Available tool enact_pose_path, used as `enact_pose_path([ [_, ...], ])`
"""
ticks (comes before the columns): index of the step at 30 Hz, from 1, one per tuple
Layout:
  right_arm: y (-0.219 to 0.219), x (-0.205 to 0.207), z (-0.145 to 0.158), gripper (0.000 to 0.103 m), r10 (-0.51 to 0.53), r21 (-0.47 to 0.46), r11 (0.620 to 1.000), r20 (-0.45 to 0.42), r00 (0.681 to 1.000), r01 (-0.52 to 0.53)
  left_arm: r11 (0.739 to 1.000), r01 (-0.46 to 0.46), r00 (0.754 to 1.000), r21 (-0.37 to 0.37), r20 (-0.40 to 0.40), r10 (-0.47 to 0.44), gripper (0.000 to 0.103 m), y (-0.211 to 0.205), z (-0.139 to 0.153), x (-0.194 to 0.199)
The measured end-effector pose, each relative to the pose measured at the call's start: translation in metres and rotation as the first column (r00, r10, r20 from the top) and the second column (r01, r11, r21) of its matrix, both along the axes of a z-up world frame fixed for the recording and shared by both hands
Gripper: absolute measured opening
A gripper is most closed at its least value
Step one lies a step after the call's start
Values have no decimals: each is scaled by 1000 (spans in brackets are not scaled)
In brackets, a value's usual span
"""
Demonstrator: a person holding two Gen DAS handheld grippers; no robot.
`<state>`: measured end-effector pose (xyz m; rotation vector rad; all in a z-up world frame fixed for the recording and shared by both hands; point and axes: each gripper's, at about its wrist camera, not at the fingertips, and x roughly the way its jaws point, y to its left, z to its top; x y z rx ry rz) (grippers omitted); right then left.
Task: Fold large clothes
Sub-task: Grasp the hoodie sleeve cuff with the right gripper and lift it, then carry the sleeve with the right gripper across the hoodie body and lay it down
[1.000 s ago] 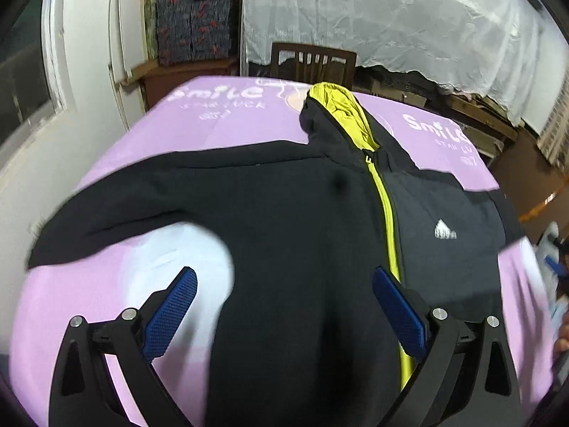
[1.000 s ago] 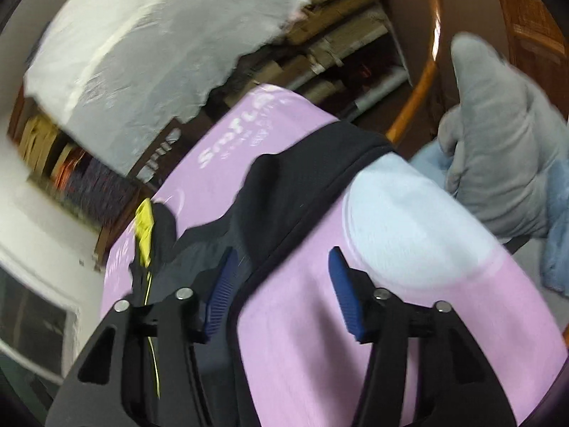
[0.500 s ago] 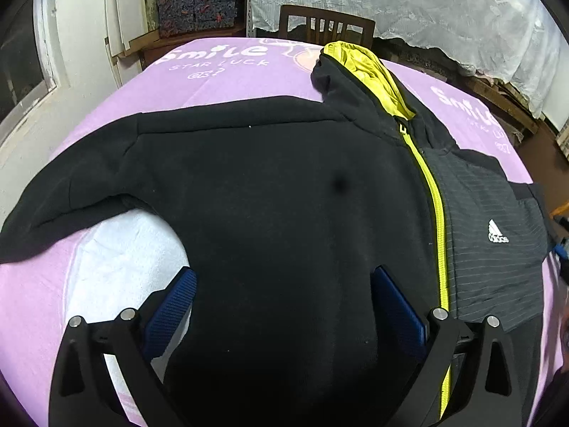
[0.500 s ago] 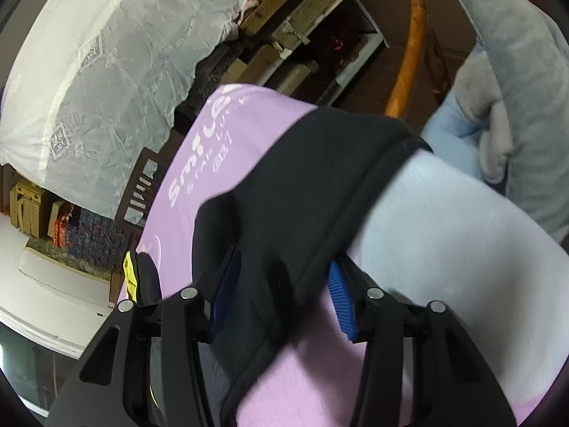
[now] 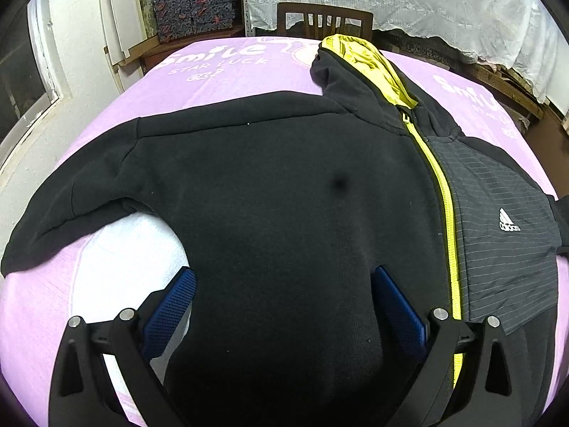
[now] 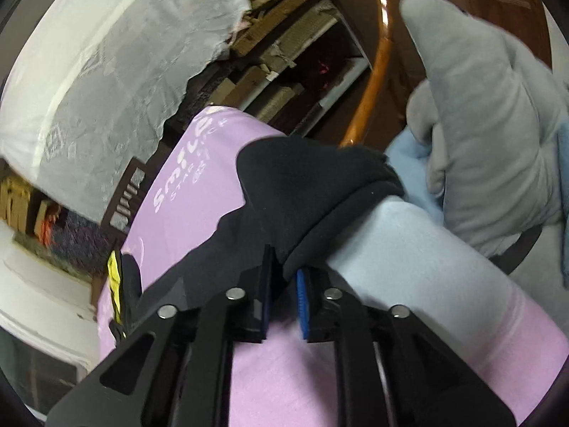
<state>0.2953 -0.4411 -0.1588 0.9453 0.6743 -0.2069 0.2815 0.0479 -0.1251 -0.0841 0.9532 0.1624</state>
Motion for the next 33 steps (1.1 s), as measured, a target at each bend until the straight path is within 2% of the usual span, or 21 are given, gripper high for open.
enact_pose_path([
  [2,-10,2,-3,25,-9,54,999,40,999,7,1000,-2,1000,-3,1,2,100,0,0,0],
  [4,-20,2,-4,43,-18,106,994,83,996,9,1000,-7,1000,-6,-2,7,100,1,-1,1],
  [6,-37,-1,-10,45,-67,189,981,127,990,42,1000,-11,1000,-14,-5,11,100,3,-2,1],
  [9,-55,-2,-17,44,-105,264,963,150,983,63,1000,-11,1000,-13,-5,11,100,3,-2,2],
  [14,-77,1,-26,41,-193,303,941,111,975,151,1000,-11,1000,-27,-4,11,100,5,-2,1],
  [17,-91,9,-35,22,-210,336,926,76,975,173,998,-10,1000,-60,-8,10,100,12,0,2],
  [18,-94,12,-36,4,-203,343,924,71,977,167,997,-14,1000,-74,-8,13,100,15,1,2],
  [19,-94,13,-35,4,-201,341,926,79,976,163,995,-24,1000,-94,-7,24,100,21,2,3],
  [21,-93,11,-21,4,-191,284,946,98,977,156,989,-37,999,-141,-9,36,100,32,4,4],
  [23,-84,8,0,4,-165,187,972,119,979,141,985,-44,999,-165,-12,43,100,39,5,4],
  [27,-49,9,48,4,-70,-10,997,167,983,73,981,-119,993,-152,-21,117,100,51,6,3],
  [30,-5,13,82,4,46,-178,984,191,980,-11,978,-121,993,-168,-22,119,100,55,7,3],
  [33,54,21,106,4,173,-341,935,188,967,-101,979,-121,993,-164,-26,119,100,56,7,2],
])
